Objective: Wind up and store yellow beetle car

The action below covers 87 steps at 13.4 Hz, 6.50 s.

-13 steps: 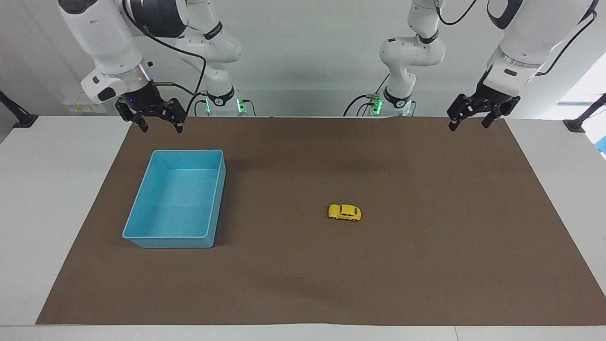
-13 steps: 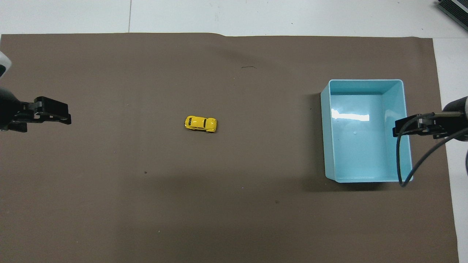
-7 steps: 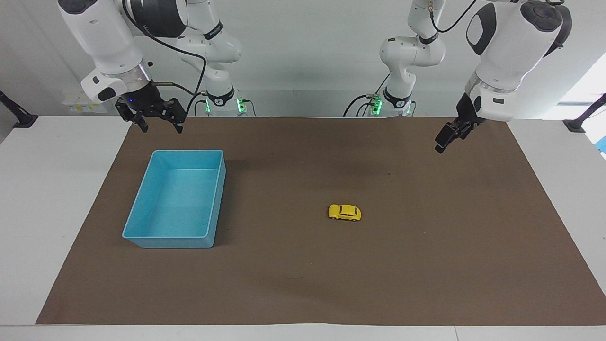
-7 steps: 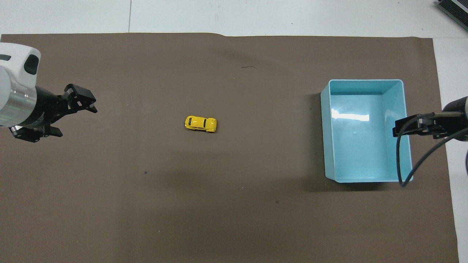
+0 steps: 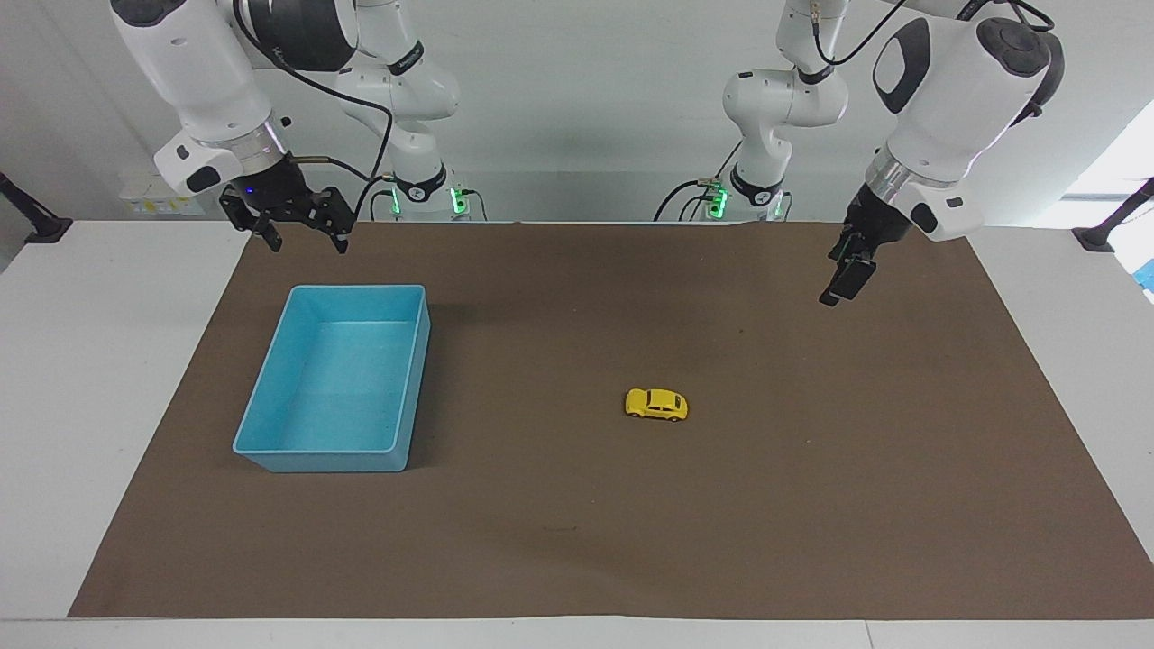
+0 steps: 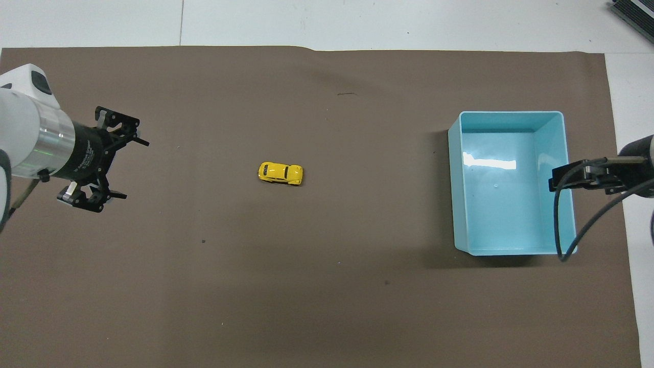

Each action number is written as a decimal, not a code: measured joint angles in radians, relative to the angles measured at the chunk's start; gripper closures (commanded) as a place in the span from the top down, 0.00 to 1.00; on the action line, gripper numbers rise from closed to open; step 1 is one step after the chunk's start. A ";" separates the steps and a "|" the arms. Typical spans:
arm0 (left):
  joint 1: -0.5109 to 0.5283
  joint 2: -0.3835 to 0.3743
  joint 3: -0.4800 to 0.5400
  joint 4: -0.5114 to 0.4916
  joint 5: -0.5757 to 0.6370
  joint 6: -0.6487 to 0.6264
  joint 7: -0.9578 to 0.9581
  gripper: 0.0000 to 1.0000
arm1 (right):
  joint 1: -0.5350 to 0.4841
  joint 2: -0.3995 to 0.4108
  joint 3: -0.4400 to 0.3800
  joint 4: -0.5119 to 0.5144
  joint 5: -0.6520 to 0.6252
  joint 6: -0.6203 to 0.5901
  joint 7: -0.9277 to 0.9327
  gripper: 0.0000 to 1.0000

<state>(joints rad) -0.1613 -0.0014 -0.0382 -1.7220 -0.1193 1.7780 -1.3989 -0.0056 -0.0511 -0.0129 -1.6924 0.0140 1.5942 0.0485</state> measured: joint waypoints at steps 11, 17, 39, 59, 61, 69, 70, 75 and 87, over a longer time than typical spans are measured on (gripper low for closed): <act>-0.205 0.211 -0.001 0.046 0.073 0.156 -0.695 1.00 | 0.000 0.000 0.000 0.000 0.000 0.000 0.000 1.00; -0.290 0.377 -0.002 0.116 0.098 0.218 -0.784 1.00 | 0.000 0.000 0.000 0.000 0.000 0.000 0.000 1.00; -0.316 0.515 0.009 0.078 0.097 0.392 -0.680 0.00 | 0.000 0.000 0.000 0.000 0.000 0.000 0.000 1.00; -0.066 0.453 0.013 -0.010 0.093 0.369 -0.474 0.30 | 0.000 0.000 0.000 0.000 0.000 0.000 0.000 1.00; -0.066 0.453 0.013 -0.010 0.093 0.369 -0.473 1.00 | 0.000 0.000 0.000 0.000 0.000 0.000 0.000 1.00; -0.066 0.377 0.015 0.029 0.095 0.345 -0.469 1.00 | 0.000 0.000 0.000 0.000 0.000 0.000 0.000 1.00; -0.067 0.363 0.011 0.030 0.095 0.340 -0.469 1.00 | 0.000 0.000 0.000 0.000 0.000 0.000 0.000 1.00; -0.072 0.323 -0.007 0.042 0.095 0.339 -0.469 1.00 | 0.000 0.000 0.000 0.000 0.000 0.000 0.000 1.00; -0.065 0.181 0.022 0.073 0.095 0.289 -0.187 1.00 | 0.000 0.000 0.000 0.000 0.000 0.000 0.000 1.00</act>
<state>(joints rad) -0.2266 0.1797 -0.0158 -1.6492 -0.0241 2.0670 -1.5863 -0.0056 -0.0511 -0.0129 -1.6924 0.0140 1.5942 0.0485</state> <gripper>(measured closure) 0.000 0.000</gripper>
